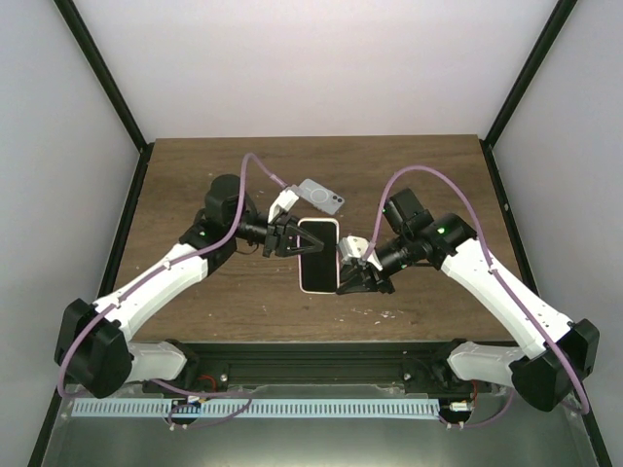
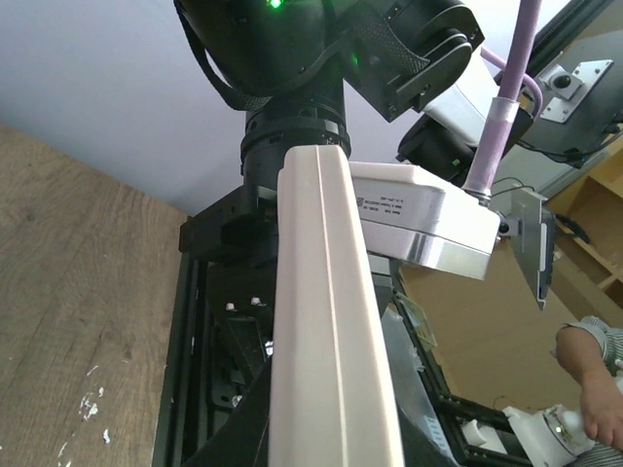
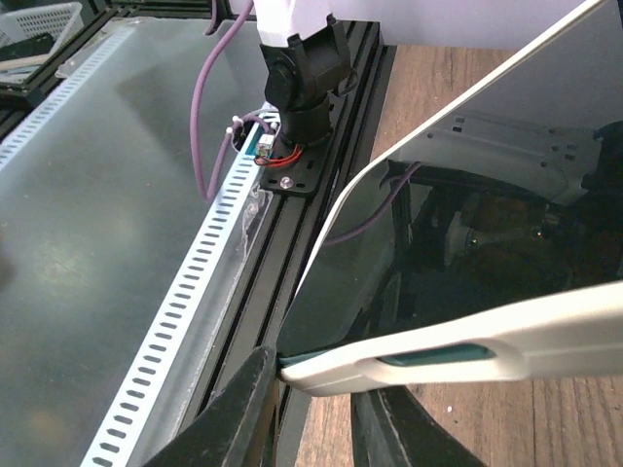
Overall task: Take the phone out of the phone case
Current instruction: Remove the phone case from the phone.
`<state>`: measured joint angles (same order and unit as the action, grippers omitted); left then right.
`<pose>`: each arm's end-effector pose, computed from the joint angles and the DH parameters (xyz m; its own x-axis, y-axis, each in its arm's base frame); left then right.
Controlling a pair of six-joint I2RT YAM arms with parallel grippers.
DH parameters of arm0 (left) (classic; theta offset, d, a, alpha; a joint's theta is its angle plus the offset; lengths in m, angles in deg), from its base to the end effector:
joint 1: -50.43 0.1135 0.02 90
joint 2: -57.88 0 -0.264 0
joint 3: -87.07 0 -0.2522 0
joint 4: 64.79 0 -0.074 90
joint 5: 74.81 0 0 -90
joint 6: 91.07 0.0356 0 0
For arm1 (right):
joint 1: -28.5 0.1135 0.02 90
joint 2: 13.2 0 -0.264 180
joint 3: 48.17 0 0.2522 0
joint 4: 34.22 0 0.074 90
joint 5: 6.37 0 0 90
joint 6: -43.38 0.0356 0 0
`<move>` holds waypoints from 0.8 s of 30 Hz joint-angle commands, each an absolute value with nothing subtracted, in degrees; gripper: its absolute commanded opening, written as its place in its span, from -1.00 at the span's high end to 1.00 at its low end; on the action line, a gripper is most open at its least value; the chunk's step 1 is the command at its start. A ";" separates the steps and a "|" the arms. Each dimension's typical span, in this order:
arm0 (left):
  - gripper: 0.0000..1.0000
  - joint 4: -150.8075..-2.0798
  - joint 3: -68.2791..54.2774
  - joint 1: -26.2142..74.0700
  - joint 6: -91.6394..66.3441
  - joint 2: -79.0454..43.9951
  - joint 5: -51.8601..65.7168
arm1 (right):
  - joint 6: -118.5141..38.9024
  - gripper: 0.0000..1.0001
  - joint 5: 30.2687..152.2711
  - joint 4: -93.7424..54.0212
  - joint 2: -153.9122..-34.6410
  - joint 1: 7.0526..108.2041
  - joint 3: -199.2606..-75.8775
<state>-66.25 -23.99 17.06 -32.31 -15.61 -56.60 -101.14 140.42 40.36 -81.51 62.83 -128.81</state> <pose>0.2161 -0.1828 0.3377 -0.5731 0.1834 -0.7987 0.7762 -0.1913 -0.6008 0.1586 0.1444 0.3299 0.0893 -0.4791 -0.8732 -0.9611 -0.2714 0.0506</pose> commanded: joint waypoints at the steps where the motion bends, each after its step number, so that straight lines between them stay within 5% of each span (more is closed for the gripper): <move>1: 1.00 -62.63 -22.64 15.82 -37.25 -16.74 -58.73 | -105.38 0.64 136.90 35.03 -81.15 63.75 -130.40; 13: 1.00 -56.23 -23.72 15.20 -42.88 -16.73 -61.11 | -103.05 0.78 132.38 26.75 -81.82 63.66 -128.34; 24: 1.00 -57.02 -24.82 15.18 -43.16 -15.99 -63.07 | -102.44 0.69 127.09 21.02 -82.19 62.64 -125.86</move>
<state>-58.43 -25.00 17.35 -36.64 -17.01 -58.52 -100.90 137.98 33.91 -81.05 63.40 -126.49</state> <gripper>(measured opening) 0.117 0.169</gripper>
